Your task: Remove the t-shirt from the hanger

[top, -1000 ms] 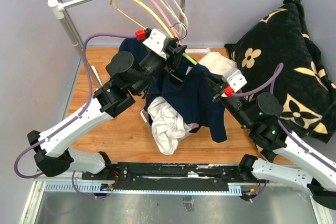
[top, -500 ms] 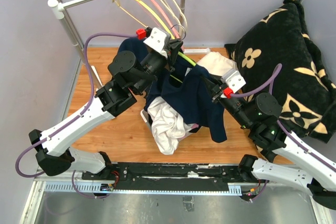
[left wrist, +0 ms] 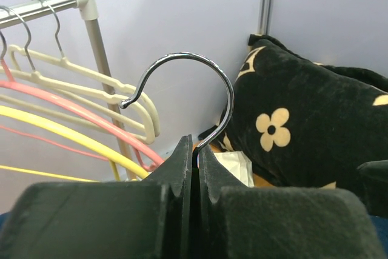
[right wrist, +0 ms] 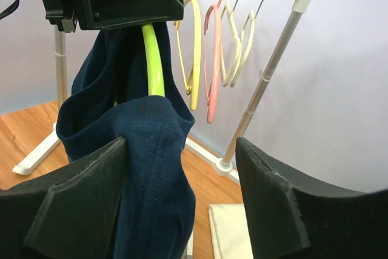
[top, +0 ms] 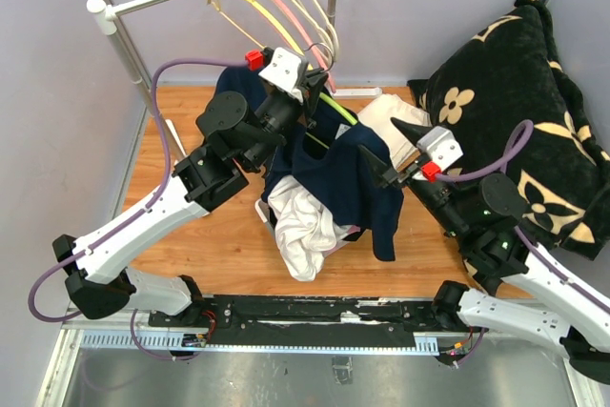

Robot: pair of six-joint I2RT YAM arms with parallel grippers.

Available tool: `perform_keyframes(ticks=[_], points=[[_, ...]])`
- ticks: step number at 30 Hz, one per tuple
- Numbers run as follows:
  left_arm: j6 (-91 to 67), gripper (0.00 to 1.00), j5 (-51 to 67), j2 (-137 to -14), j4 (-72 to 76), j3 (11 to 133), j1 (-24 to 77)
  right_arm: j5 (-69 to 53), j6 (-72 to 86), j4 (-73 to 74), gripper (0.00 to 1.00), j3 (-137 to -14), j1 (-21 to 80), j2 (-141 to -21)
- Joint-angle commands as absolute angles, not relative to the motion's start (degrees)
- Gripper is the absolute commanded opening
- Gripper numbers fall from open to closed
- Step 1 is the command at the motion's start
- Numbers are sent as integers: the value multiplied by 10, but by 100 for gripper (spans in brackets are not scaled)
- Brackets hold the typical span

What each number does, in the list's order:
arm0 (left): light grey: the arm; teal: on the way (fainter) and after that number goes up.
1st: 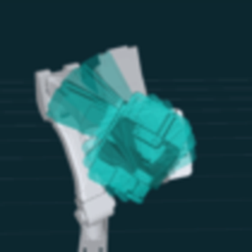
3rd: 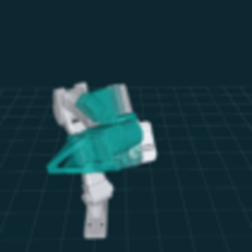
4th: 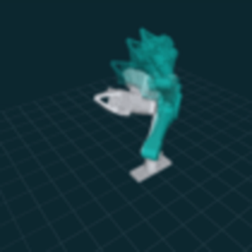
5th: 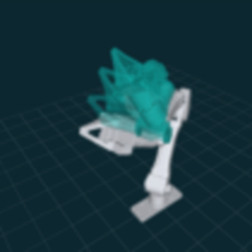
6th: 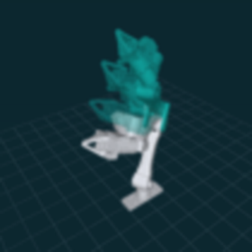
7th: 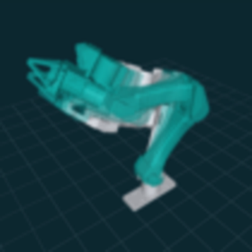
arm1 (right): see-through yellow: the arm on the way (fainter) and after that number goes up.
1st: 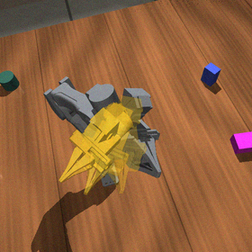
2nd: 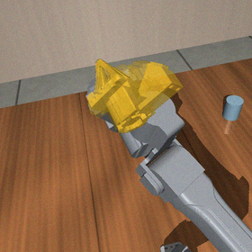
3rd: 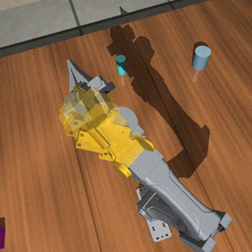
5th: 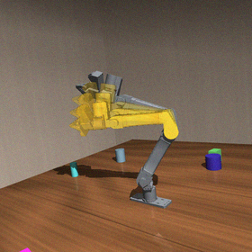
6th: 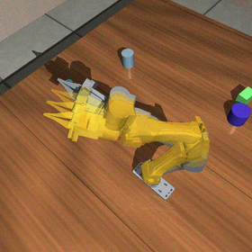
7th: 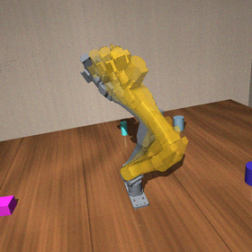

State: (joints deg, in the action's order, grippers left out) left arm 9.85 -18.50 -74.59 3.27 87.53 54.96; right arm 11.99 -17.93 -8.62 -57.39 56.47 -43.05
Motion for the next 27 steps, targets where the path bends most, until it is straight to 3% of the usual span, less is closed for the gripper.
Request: perform_keyframes(ticks=[1,12,27], points=[[109,1,-204,-738,66,907,551,133,-173,-96,72,-573,570,-398],[144,1,-228,-750,67,946,551,151,-161,-41,71,-545,570,-331],[151,1,-230,-771,80,983,551,143,-96,-11,56,-438,569,-257]])
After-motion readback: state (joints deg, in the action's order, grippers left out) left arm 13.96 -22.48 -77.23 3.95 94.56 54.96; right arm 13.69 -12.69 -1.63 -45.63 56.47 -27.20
